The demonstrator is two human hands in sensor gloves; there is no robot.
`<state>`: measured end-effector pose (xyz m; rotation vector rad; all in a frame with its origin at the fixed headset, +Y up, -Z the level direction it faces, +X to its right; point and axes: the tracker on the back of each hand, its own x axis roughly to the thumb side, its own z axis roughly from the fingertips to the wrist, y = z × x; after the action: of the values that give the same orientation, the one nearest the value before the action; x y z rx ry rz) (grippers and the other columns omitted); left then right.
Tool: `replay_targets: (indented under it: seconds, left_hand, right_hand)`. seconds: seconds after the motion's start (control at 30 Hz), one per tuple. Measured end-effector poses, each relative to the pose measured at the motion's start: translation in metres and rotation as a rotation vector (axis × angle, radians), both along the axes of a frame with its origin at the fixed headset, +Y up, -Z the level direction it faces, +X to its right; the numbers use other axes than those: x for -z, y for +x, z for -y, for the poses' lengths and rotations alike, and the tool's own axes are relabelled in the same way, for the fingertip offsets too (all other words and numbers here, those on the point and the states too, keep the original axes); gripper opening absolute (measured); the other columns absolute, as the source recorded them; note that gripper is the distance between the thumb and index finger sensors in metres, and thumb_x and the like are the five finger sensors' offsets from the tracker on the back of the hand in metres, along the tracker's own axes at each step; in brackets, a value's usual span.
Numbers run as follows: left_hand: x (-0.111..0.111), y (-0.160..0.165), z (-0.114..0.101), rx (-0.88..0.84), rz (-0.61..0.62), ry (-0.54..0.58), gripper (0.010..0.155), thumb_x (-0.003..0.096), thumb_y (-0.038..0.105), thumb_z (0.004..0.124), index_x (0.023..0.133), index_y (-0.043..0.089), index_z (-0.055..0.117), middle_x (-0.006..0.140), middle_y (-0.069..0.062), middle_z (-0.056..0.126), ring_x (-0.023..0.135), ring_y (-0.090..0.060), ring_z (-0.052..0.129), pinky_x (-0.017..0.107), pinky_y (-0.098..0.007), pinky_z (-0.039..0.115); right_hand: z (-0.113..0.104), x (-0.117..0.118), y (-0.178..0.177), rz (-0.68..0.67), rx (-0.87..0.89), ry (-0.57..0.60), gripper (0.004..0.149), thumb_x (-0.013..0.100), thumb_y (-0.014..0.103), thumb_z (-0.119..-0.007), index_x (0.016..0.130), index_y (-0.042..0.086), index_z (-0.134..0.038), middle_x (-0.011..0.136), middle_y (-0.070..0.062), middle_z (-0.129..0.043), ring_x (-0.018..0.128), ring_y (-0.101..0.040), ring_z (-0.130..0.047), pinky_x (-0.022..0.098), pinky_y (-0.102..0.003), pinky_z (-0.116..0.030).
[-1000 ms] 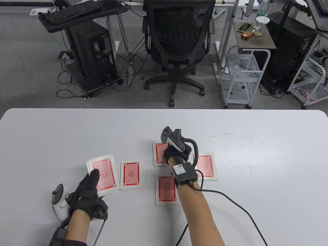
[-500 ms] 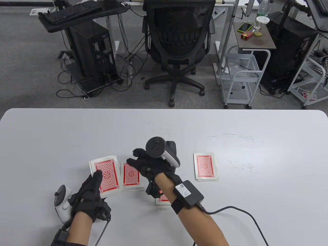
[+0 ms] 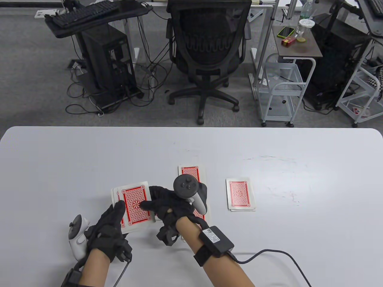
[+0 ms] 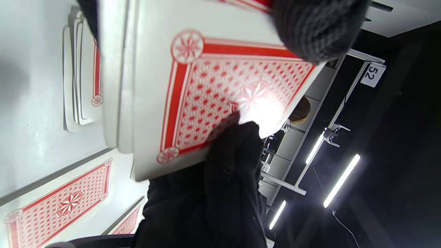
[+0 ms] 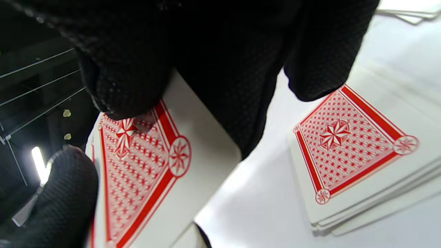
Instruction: Four-player card dealing with fan arrangement
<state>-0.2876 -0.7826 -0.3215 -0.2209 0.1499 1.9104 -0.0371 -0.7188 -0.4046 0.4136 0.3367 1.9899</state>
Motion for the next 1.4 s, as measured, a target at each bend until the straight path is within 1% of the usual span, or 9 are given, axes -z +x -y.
replay_targets:
  seconds: [0.17, 0.43, 0.53, 0.73, 0.93, 1.07, 1.17, 1.27, 1.4]
  left_hand:
    - [-0.001, -0.005, 0.001, 0.005, -0.026, -0.012, 0.047, 0.0504, 0.05, 0.078, 0.094, 0.03, 0.075, 0.087, 0.007, 0.093, 0.072, -0.023, 0.104, 0.051, -0.042, 0.089]
    - [0.001, -0.007, 0.002, 0.018, -0.029, -0.029, 0.048, 0.0506, 0.05, 0.078, 0.094, 0.031, 0.074, 0.088, 0.008, 0.093, 0.073, -0.024, 0.103, 0.052, -0.043, 0.089]
    - [0.002, -0.007, 0.003, 0.029, -0.024, -0.035, 0.047, 0.0507, 0.05, 0.078, 0.094, 0.031, 0.074, 0.088, 0.008, 0.092, 0.073, -0.024, 0.103, 0.052, -0.043, 0.089]
    - [0.004, -0.011, 0.007, 0.046, -0.026, -0.05, 0.047, 0.051, 0.05, 0.078, 0.094, 0.031, 0.074, 0.088, 0.008, 0.092, 0.074, -0.024, 0.103, 0.053, -0.043, 0.088]
    - [0.004, -0.013, 0.007, 0.062, -0.034, -0.061, 0.047, 0.0511, 0.05, 0.078, 0.094, 0.032, 0.074, 0.089, 0.008, 0.092, 0.074, -0.024, 0.102, 0.053, -0.043, 0.088]
    - [0.002, -0.013, 0.006, 0.065, -0.046, -0.065, 0.047, 0.0511, 0.05, 0.078, 0.094, 0.032, 0.074, 0.089, 0.008, 0.092, 0.074, -0.024, 0.102, 0.053, -0.043, 0.088]
    - [0.001, -0.011, 0.005, 0.056, -0.051, -0.056, 0.047, 0.051, 0.05, 0.078, 0.094, 0.032, 0.074, 0.088, 0.008, 0.092, 0.074, -0.024, 0.103, 0.053, -0.043, 0.088]
    - [0.0, -0.007, 0.002, 0.048, -0.042, -0.043, 0.047, 0.051, 0.05, 0.078, 0.094, 0.031, 0.074, 0.088, 0.008, 0.092, 0.074, -0.024, 0.103, 0.053, -0.043, 0.088]
    - [-0.001, -0.001, 0.0, 0.05, -0.031, -0.033, 0.047, 0.0508, 0.05, 0.078, 0.094, 0.031, 0.074, 0.088, 0.008, 0.092, 0.073, -0.024, 0.103, 0.052, -0.043, 0.089]
  right_hand:
    - [-0.008, 0.013, 0.041, 0.07, -0.044, 0.011, 0.063, 0.045, 0.035, -0.092, 0.095, 0.006, -0.069, 0.067, 0.001, -0.093, 0.048, -0.02, -0.106, 0.051, -0.056, -0.076]
    - [-0.011, 0.043, 0.155, 0.287, -0.218, -0.061, 0.067, 0.047, 0.034, -0.09, 0.101, 0.006, -0.06, 0.072, -0.002, -0.086, 0.044, -0.022, -0.098, 0.052, -0.059, -0.071]
    - [-0.004, 0.05, 0.196, 0.392, -0.382, -0.104, 0.068, 0.047, 0.035, -0.09, 0.102, 0.007, -0.06, 0.071, -0.002, -0.086, 0.042, -0.022, -0.096, 0.052, -0.059, -0.07]
    - [0.018, 0.059, 0.238, 0.554, -0.725, -0.168, 0.069, 0.047, 0.036, -0.092, 0.102, 0.008, -0.061, 0.069, -0.001, -0.087, 0.04, -0.021, -0.095, 0.052, -0.059, -0.069]
    - [0.04, 0.063, 0.24, 0.572, -1.07, -0.135, 0.074, 0.044, 0.043, -0.091, 0.103, 0.012, -0.06, 0.074, -0.001, -0.084, 0.045, -0.021, -0.093, 0.055, -0.059, -0.068]
    - [0.031, 0.059, 0.236, 0.559, -1.078, -0.106, 0.076, 0.045, 0.044, -0.091, 0.105, 0.013, -0.057, 0.08, -0.004, -0.079, 0.051, -0.022, -0.092, 0.056, -0.06, -0.066]
    - [0.01, 0.049, 0.224, 0.532, -0.97, -0.031, 0.076, 0.047, 0.045, -0.088, 0.106, 0.012, -0.055, 0.085, -0.007, -0.077, 0.055, -0.025, -0.093, 0.056, -0.06, -0.066]
    - [-0.017, 0.031, 0.197, 0.466, -0.858, 0.053, 0.074, 0.05, 0.046, -0.085, 0.107, 0.011, -0.053, 0.087, -0.008, -0.075, 0.059, -0.026, -0.093, 0.056, -0.06, -0.066]
    - [-0.032, 0.008, 0.161, 0.394, -0.655, 0.116, 0.07, 0.053, 0.046, -0.081, 0.106, 0.01, -0.054, 0.089, -0.01, -0.075, 0.06, -0.026, -0.094, 0.055, -0.059, -0.068]
